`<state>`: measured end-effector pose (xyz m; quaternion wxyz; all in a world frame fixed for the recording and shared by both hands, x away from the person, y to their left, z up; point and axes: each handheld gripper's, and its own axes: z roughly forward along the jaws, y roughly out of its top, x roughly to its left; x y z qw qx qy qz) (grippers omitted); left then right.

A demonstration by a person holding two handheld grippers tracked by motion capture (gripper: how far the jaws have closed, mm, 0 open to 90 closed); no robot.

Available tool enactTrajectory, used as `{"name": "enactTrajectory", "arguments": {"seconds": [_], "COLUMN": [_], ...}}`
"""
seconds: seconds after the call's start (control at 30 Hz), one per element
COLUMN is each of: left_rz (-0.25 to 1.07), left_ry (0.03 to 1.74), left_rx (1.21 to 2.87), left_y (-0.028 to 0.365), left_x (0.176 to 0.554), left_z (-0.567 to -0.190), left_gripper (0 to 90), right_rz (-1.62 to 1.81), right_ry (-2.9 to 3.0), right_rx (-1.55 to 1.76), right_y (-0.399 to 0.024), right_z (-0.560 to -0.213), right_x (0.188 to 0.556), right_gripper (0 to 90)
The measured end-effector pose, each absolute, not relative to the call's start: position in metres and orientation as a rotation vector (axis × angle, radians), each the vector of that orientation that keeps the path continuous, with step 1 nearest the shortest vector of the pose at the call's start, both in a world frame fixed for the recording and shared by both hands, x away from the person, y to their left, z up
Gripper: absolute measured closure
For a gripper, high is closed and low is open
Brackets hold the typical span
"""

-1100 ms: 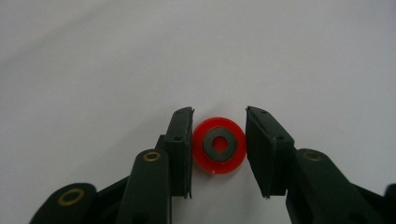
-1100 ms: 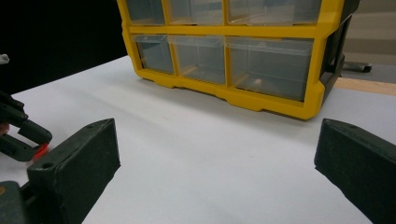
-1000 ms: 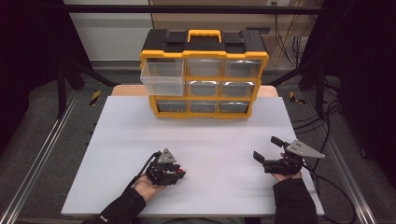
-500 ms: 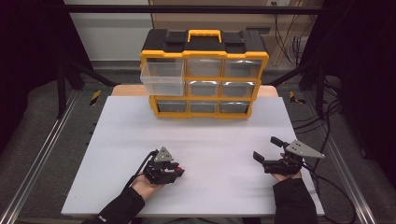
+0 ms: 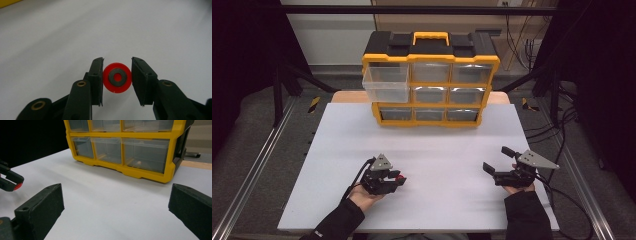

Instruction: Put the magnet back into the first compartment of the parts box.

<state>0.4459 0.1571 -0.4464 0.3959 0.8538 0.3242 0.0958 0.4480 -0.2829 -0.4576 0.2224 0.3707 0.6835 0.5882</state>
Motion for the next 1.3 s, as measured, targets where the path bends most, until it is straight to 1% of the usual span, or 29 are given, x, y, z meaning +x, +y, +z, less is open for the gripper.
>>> {"name": "enactTrajectory", "arguments": {"seconds": [1.3], "left_rz": [0.325], "left_ry": [0.835], "left_rx": [2.048], "left_y": [0.186], "left_x": [0.448], "left_z": [-0.411], "left_gripper": [62.2], "right_rz": [1.623], "right_ry": [1.89], "right_rx": [1.026], "right_y": [-0.282], "right_z": [-0.457], "right_x": [0.448], "right_gripper": [0.5]}}
